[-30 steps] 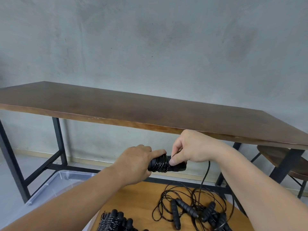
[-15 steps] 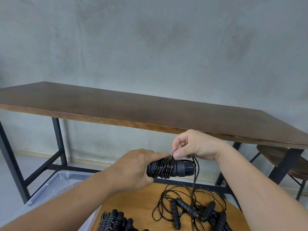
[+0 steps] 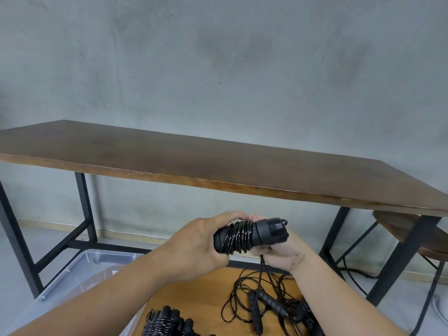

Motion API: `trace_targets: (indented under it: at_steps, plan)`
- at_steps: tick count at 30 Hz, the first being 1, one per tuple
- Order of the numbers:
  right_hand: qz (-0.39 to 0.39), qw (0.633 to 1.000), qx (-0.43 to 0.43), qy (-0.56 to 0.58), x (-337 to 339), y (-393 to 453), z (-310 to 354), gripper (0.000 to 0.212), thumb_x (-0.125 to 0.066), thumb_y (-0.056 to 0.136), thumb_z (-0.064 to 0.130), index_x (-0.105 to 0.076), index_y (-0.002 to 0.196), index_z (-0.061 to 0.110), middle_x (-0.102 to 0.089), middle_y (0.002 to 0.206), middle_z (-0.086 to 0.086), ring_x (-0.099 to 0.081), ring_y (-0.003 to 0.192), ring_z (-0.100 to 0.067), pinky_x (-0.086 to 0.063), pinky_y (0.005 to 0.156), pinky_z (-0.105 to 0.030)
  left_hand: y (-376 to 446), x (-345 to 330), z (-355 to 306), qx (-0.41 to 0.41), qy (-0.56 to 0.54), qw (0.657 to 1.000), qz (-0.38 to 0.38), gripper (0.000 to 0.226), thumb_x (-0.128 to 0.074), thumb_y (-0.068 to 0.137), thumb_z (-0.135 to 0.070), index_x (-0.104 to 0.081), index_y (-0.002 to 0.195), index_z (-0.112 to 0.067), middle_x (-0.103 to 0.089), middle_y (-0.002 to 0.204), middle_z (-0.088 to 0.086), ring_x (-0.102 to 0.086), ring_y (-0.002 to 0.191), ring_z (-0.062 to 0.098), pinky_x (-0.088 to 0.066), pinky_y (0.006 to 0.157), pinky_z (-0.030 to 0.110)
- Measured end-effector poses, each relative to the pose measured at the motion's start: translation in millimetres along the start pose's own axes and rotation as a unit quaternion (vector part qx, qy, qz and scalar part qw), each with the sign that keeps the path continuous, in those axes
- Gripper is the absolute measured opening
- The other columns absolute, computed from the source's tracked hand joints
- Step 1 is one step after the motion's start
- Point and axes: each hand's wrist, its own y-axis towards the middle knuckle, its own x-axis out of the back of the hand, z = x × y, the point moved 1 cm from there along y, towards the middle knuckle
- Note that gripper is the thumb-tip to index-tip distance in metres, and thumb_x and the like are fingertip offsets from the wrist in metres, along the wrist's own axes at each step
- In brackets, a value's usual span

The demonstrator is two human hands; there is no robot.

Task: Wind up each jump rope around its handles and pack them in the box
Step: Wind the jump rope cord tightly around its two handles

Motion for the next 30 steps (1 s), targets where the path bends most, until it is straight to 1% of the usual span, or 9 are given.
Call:
trace_targets:
  at_steps: [1, 4, 10, 14, 18, 22, 24, 27, 30]
  plan:
    - [-0.007, 1.000, 0.002, 0.023, -1, 0, -4, 0.027, -0.088, 0.065, 0.020, -0.064, 0.074, 0.009, -0.048, 0.067, -0.004, -0.036, 0.054, -0.008, -0.032, 0.042, -0.017, 1, -1, 1, 0.003, -0.008, 1.000, -0.005, 0.078, -0.064, 0.080, -0.005, -0.037, 0.123, -0.064, -0.060, 0.082, -0.013, -0.054, 0.067, 0.004, -0.044, 0.057, 0.019]
    - [-0.056, 0.996, 0.022, 0.073, -9, 4, -13, 0.002, -0.065, 0.079, 0.009, -0.065, 0.078, 0.008, -0.047, 0.064, -0.001, -0.032, 0.046, -0.004, -0.024, 0.041, -0.015, 5, -5, 9, 0.031, -0.014, 0.999, -0.030, 0.078, -0.064, 0.080, -0.006, -0.038, 0.123, -0.066, -0.063, 0.089, -0.008, -0.056, 0.067, 0.012, -0.047, 0.058, 0.023]
    - [-0.156, 0.976, 0.038, 0.145, -18, 15, -20, 0.013, -0.043, 0.099, 0.003, -0.055, 0.094, 0.006, -0.046, 0.063, -0.002, -0.032, 0.044, -0.004, -0.025, 0.038, -0.015, 19, -7, 22, 0.078, -0.005, 0.995, -0.066, 0.073, -0.061, 0.081, -0.006, -0.040, 0.132, -0.055, -0.064, 0.091, -0.006, -0.054, 0.062, 0.013, -0.047, 0.054, 0.020]
    - [-0.175, 0.975, 0.049, 0.125, -24, 15, -22, 0.015, -0.042, 0.101, 0.005, -0.055, 0.096, 0.003, -0.048, 0.064, -0.003, -0.032, 0.047, -0.005, -0.025, 0.039, -0.015, 23, -10, 27, 0.089, -0.013, 0.992, -0.089, 0.071, -0.059, 0.081, -0.005, -0.045, 0.132, -0.051, -0.062, 0.082, -0.005, -0.050, 0.059, 0.011, -0.044, 0.052, 0.018]
    - [-0.191, 0.980, 0.048, -0.025, -32, 11, -25, 0.022, -0.042, 0.104, 0.012, -0.061, 0.099, 0.003, -0.049, 0.065, 0.000, -0.031, 0.050, -0.006, -0.025, 0.042, -0.017, 27, -10, 32, 0.102, 0.003, 0.988, -0.112, 0.067, -0.058, 0.081, -0.005, -0.047, 0.131, -0.048, -0.056, 0.070, -0.010, -0.047, 0.054, 0.010, -0.037, 0.050, 0.013]
    - [-0.228, 0.949, 0.028, -0.215, -40, 7, -26, 0.028, -0.039, 0.107, 0.021, -0.064, 0.105, 0.008, -0.047, 0.069, 0.001, -0.031, 0.049, -0.006, -0.027, 0.044, -0.019, 31, -7, 35, 0.119, 0.053, 0.982, -0.134, 0.066, -0.057, 0.083, -0.010, -0.041, 0.135, -0.048, -0.060, 0.082, -0.009, -0.054, 0.066, 0.011, -0.043, 0.056, 0.019]
    - [-0.241, 0.916, 0.013, -0.322, -44, 3, -23, 0.029, -0.039, 0.106, 0.024, -0.066, 0.102, 0.013, -0.049, 0.070, 0.002, -0.035, 0.050, -0.007, -0.029, 0.048, -0.022, 31, -7, 38, 0.122, 0.103, 0.978, -0.136, 0.065, -0.057, 0.085, -0.013, -0.038, 0.137, -0.047, -0.061, 0.089, -0.007, -0.056, 0.074, 0.014, -0.048, 0.063, 0.024]
    - [-0.232, 0.848, -0.002, -0.477, -48, 0, -15, 0.029, -0.040, 0.104, 0.024, -0.066, 0.094, 0.018, -0.051, 0.067, 0.003, -0.043, 0.055, -0.011, -0.034, 0.053, -0.023, 32, -7, 43, 0.118, 0.172, 0.969, -0.133, 0.064, -0.056, 0.088, -0.019, -0.032, 0.141, -0.047, -0.059, 0.095, -0.006, -0.056, 0.083, 0.017, -0.051, 0.069, 0.029]
    - [-0.212, 0.788, 0.001, -0.578, -51, -2, -5, 0.029, -0.046, 0.099, 0.021, -0.066, 0.085, 0.005, -0.049, 0.065, -0.005, -0.044, 0.059, -0.018, -0.035, 0.058, -0.029, 32, -11, 45, 0.104, 0.237, 0.957, -0.133, 0.064, -0.055, 0.091, -0.025, -0.025, 0.144, -0.047, -0.055, 0.100, -0.006, -0.053, 0.093, 0.017, -0.049, 0.072, 0.028]
